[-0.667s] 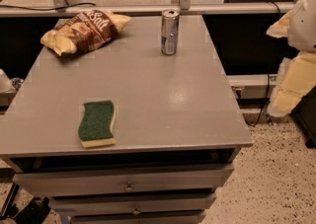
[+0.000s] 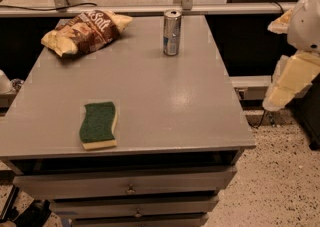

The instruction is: Knock redbull can over

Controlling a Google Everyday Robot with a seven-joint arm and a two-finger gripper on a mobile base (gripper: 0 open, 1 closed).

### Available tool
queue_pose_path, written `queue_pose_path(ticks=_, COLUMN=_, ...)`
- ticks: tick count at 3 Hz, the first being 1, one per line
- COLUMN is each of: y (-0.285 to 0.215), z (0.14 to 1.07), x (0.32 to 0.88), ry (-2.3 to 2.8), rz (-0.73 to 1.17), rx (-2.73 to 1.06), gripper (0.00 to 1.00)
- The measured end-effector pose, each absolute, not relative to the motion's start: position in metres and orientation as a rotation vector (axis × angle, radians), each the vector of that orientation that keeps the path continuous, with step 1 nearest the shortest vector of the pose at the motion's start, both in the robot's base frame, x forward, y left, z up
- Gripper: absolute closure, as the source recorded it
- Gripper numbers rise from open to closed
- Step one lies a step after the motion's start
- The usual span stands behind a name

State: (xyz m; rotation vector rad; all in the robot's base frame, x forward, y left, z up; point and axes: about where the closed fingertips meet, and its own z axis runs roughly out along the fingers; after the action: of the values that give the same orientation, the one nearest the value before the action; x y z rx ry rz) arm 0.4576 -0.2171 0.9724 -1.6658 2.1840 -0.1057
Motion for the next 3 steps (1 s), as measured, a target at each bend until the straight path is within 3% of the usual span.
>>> queue_pose_path(ticks=3, y=-0.222, z=0.918, x=0.647, ry=1.896, rz=0.025, rx=-1.385, gripper=0.00)
